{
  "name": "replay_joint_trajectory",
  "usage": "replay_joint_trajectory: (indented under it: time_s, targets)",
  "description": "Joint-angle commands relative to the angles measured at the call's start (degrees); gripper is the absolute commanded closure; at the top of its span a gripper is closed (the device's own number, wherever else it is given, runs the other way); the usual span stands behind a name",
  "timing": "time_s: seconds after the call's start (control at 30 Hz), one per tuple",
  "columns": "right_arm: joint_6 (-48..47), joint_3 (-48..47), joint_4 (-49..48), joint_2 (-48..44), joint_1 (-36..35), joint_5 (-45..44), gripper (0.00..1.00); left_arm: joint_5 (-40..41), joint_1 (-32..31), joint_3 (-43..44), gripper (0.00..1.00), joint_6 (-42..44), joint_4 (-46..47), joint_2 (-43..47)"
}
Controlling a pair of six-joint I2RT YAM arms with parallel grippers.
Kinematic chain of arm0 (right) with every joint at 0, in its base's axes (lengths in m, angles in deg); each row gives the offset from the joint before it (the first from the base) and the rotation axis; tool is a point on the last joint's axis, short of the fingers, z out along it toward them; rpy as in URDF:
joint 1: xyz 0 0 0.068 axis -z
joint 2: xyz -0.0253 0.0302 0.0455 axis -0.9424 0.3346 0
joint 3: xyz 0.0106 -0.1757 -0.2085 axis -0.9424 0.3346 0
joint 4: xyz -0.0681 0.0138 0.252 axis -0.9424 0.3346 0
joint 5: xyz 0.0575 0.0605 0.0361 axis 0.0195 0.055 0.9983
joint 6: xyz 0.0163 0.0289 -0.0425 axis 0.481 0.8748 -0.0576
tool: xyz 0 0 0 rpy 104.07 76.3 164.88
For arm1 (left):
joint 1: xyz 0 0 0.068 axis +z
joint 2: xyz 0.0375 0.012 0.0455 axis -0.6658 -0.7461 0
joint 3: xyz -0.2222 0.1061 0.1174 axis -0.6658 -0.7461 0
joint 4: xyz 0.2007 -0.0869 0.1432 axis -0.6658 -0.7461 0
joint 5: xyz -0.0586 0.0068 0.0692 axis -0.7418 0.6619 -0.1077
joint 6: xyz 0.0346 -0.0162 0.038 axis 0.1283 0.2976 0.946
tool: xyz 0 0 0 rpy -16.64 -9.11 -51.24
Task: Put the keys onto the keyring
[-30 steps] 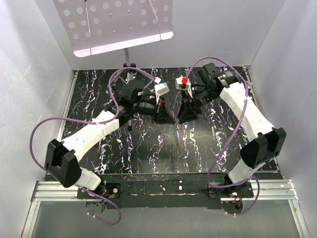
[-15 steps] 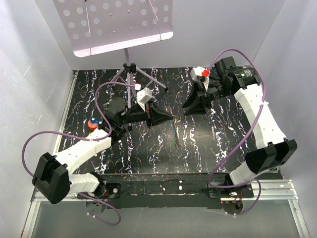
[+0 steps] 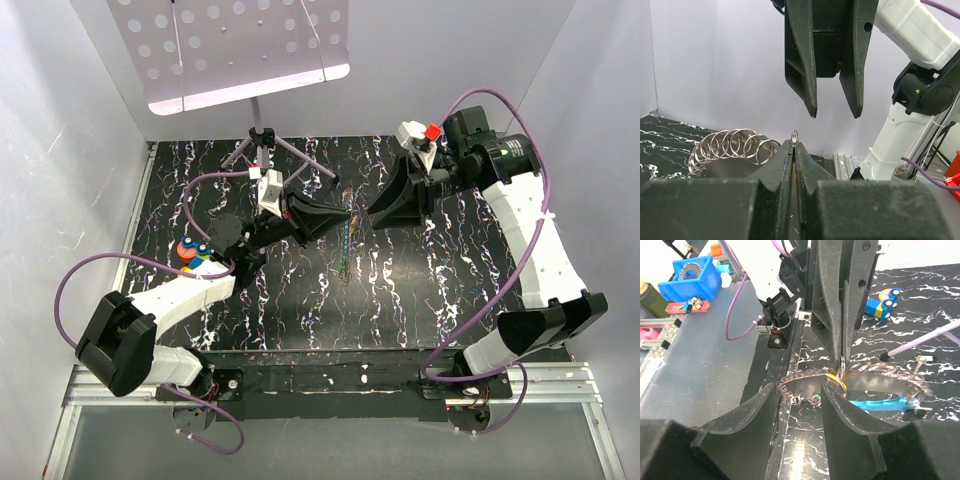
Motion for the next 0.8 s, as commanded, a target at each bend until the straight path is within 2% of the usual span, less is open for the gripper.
replay_joint_trajectory:
  time_s: [0.0,0.4,0.57,0.77]
  targets:
    - [5.0,-4.6,-1.9,-2.1,0.9,-0.2,0.5,2.9,0.1,-0.8,1.0,-1.9,5.9,0.7]
    - [12.3,2.5,-8.3,-3.5,1.7,1.8,0.5,3.6,0.1,-2.1,1.0,-4.7,10.2,-1.8]
    - [23.5,5.9,-15.1,-4.3,1.8,0.4,0.51,3.7,0.1,-2.2,1.0,-3.1,7.8,-1.4]
    - [23.8,6.5,-15.8,-5.0,2.9,1.0,0.5,3.8,0.1,-2.3,1.0,-2.7,7.0,-1.4]
